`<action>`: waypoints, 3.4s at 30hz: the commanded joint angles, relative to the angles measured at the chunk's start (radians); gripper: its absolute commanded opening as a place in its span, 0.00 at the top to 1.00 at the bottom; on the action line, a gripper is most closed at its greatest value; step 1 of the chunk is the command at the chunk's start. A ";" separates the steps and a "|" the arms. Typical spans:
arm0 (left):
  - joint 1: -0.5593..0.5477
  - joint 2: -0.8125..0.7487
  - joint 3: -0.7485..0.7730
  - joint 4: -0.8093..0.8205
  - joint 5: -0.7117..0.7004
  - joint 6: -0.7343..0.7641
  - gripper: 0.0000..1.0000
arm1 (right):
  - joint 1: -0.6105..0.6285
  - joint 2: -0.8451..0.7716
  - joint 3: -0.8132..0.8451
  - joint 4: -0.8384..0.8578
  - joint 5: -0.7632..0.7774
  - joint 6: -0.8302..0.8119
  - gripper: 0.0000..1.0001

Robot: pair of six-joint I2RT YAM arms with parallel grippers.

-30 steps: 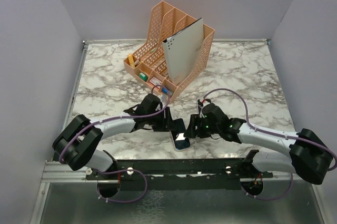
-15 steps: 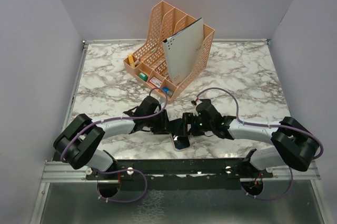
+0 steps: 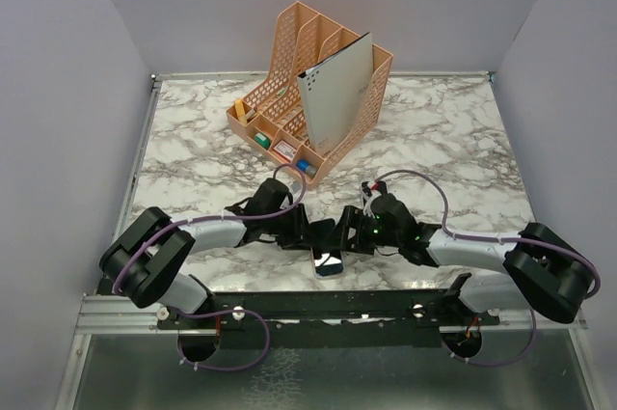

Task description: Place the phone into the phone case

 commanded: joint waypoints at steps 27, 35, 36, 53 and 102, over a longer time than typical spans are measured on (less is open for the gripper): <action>-0.005 -0.084 -0.047 0.067 0.039 -0.049 0.59 | 0.005 -0.024 -0.040 0.154 -0.038 0.088 0.60; -0.005 -0.083 -0.046 0.027 0.003 -0.005 0.59 | 0.005 -0.011 -0.028 0.126 0.019 0.041 0.95; -0.004 -0.087 -0.046 0.016 -0.009 0.002 0.59 | 0.006 -0.013 -0.026 0.120 0.027 0.033 0.98; -0.005 -0.140 -0.017 -0.062 -0.044 0.028 0.59 | 0.006 0.054 0.018 0.128 -0.054 -0.007 0.93; 0.015 -0.601 0.048 0.259 0.241 -0.149 0.65 | 0.004 -0.510 -0.054 0.449 -0.090 0.051 0.96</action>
